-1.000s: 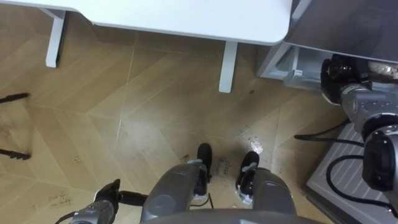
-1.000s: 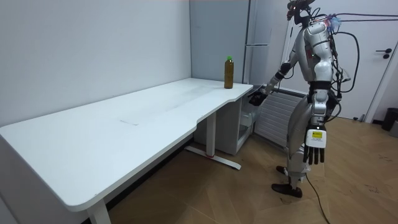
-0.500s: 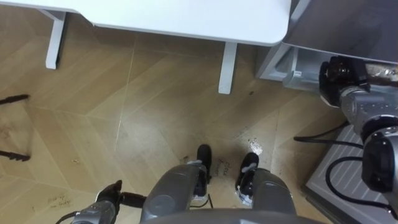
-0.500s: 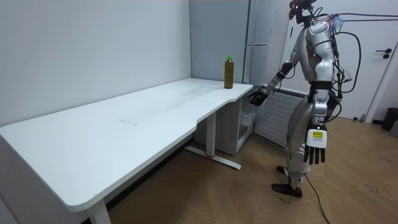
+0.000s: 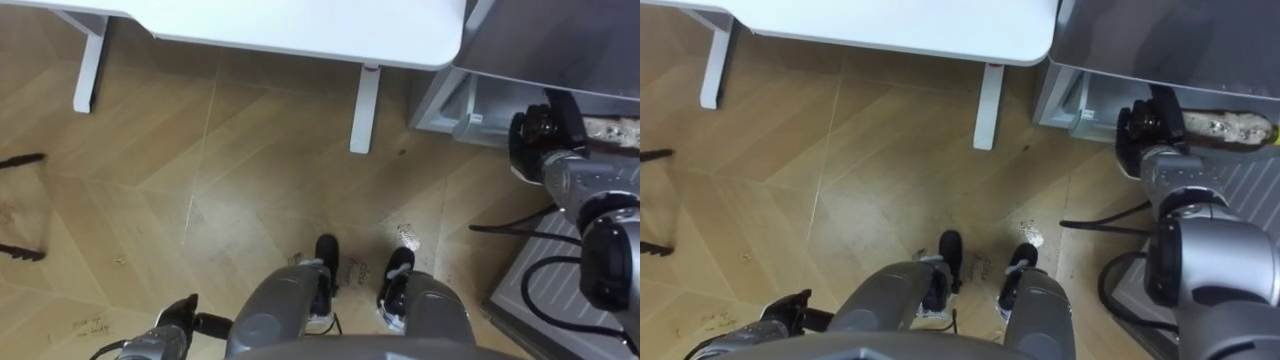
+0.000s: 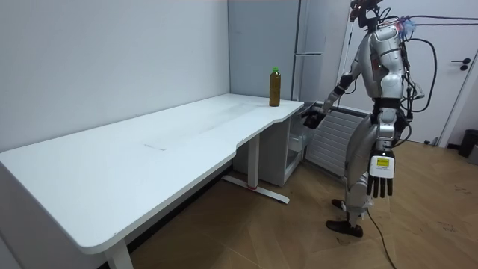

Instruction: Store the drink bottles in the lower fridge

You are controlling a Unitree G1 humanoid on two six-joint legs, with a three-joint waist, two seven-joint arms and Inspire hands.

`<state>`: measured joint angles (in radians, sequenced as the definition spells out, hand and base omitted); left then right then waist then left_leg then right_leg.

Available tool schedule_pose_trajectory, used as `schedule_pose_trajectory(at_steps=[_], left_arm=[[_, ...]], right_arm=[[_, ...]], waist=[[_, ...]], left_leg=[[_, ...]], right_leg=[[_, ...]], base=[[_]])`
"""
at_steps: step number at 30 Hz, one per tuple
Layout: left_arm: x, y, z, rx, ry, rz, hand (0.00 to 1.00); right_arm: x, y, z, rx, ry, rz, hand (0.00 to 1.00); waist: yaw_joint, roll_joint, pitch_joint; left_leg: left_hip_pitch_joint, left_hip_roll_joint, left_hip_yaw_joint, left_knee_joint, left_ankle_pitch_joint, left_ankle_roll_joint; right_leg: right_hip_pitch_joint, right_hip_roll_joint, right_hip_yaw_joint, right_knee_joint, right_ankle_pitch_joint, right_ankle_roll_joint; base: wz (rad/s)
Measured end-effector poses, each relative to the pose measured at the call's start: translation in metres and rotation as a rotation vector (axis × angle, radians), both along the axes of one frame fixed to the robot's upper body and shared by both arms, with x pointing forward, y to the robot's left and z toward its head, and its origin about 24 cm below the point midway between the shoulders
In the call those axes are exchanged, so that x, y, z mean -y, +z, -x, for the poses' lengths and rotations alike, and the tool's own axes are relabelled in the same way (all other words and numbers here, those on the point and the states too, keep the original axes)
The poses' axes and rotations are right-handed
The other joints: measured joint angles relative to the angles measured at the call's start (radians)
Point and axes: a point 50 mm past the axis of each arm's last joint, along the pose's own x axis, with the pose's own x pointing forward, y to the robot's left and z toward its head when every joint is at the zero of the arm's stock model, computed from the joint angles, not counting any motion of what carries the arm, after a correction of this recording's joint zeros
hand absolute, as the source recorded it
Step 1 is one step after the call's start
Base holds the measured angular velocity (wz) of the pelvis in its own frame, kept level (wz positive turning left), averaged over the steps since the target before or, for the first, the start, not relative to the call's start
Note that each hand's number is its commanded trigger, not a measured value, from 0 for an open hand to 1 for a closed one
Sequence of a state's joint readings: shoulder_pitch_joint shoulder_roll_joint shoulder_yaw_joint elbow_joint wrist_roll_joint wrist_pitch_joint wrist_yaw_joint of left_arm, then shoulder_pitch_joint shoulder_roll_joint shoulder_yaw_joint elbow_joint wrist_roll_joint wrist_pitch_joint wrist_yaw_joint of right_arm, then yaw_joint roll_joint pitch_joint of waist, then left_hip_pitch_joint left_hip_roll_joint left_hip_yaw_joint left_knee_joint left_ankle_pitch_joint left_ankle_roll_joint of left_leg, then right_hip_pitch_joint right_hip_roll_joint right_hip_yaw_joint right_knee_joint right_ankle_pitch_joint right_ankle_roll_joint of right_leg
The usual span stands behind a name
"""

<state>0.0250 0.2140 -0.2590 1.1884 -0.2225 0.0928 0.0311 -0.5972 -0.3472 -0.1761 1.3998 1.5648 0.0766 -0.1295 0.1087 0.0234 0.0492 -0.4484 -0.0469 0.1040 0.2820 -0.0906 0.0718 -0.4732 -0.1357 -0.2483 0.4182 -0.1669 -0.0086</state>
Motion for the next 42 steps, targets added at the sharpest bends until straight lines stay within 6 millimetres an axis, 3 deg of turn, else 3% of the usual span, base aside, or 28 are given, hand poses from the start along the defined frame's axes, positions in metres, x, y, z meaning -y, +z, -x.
schedule_pose_trajectory(at_steps=[19,31,33,42], left_arm=[[-0.0019,0.0008,-0.0026,-0.011,-0.052,-0.044,0.00],[-0.0009,0.0004,-0.0020,-0.018,-0.053,-0.019,0.00],[-0.0010,0.0004,-0.0020,-0.019,-0.053,-0.019,0.00],[-0.0010,0.0003,-0.0016,-0.022,-0.053,-0.020,0.00]], right_arm=[[-0.0032,-0.0020,0.0006,0.014,0.045,0.002,1.00],[-0.0031,-0.0004,-0.0010,0.054,0.049,0.003,1.00],[-0.0031,-0.0004,-0.0011,0.055,0.049,0.003,0.00],[-0.0033,0.0014,-0.0031,0.065,0.054,0.007,0.00]], waist=[[0.005,-0.010,-0.0098],[0.008,-0.007,-0.0115],[0.009,-0.007,-0.0115],[0.009,-0.007,-0.0115]], left_leg=[[0.027,0.008,0.006,0.000,0.002,0.000],[0.023,0.016,0.029,-0.008,0.004,0.001],[0.023,0.016,0.030,-0.008,0.004,0.001],[0.023,0.016,0.034,-0.013,0.005,0.002]], right_leg=[[0.032,0.004,-0.001,-0.023,0.015,-0.003],[0.028,0.008,0.000,-0.026,0.021,-0.005],[0.028,0.008,0.000,-0.026,0.021,-0.005],[0.028,0.007,-0.002,-0.038,0.021,-0.004]], base=[[-0.01],[-0.02],[0.00],[0.00]])
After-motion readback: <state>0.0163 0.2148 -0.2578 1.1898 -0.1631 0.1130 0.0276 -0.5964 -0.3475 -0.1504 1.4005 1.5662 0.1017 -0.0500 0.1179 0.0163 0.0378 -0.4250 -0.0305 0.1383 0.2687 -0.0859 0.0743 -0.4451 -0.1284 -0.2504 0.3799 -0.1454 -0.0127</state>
